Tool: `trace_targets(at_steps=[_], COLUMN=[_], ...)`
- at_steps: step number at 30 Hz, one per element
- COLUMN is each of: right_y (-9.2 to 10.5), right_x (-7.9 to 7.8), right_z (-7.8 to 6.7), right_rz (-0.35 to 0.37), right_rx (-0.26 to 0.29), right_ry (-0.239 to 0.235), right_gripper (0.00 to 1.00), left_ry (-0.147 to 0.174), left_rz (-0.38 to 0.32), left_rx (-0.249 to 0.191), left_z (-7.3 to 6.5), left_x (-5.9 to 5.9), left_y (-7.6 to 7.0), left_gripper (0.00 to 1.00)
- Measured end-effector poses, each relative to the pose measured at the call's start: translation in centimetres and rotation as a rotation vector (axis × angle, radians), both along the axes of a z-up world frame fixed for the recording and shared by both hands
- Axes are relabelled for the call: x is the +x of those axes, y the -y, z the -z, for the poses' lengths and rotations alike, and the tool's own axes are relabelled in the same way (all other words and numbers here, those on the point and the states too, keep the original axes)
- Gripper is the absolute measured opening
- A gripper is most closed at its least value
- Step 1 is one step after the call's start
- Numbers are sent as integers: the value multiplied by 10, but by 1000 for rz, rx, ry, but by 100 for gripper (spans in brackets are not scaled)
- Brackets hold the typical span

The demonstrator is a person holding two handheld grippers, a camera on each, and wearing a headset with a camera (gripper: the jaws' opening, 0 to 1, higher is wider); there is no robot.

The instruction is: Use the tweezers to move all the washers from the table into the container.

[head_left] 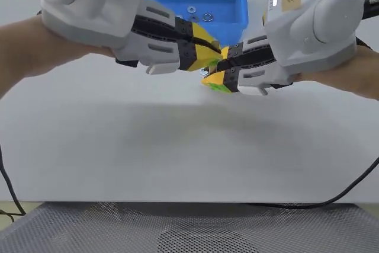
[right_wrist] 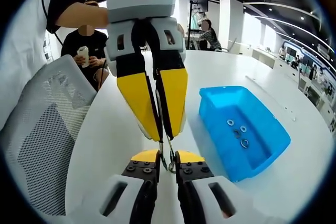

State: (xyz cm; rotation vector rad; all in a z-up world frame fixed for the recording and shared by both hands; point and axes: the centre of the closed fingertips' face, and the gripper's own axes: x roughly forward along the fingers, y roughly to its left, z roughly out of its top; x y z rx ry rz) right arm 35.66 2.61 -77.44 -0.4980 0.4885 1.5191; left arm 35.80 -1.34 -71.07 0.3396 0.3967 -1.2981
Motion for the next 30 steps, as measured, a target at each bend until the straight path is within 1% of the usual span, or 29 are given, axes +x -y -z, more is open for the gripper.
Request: trace_targets(at_steps=[2,6,9,10,12,15,16,17,21,22,24,26,30], right_y=[0,-1,-1,0,1,0,0,0,0,0,0,1,2], right_x=[1,4,2,2,1,-2,-2,-2,-2,-2,-3,-3,-4], right_z=[0,-2,-2,-1,1,2,1,1,0,0,0,0,1], right_rz=[3,4,-2,-4,-9,-15,-16,-16,-11,-11,-13,-12,-9], right_rx=[0,9,11,9,-3,-4,-4,-5,-3,-1,-1,-6,-9], right_ry=[4,0,-5,-8,-5,-9,-9,-11,-12,-13,-11,-12,-17], right_gripper=[14,16,16,16,15,14,14,15,17,17,17,17,18], left_ry=[10,-11,-9,-17,-17,-20,-32,-23,-27,-33,-30,-19,-27], left_rz=[-1,-1,-1,3,5,2,5,2,-2,4,10,14,3], left_rx=[6,-4,0,-1,1,2,0,2,4,7,17,17,13], left_z=[0,0,0,0,0,0,0,0,2,2,2,2,1], left_x=[1,0,0,-1,-2,-1,-2,-1,0,0,0,0,2], left_y=[0,1,2,2,1,0,0,0,-1,-1,0,0,0], left_gripper=[6,6,6,6,6,6,6,6,6,6,6,6,6])
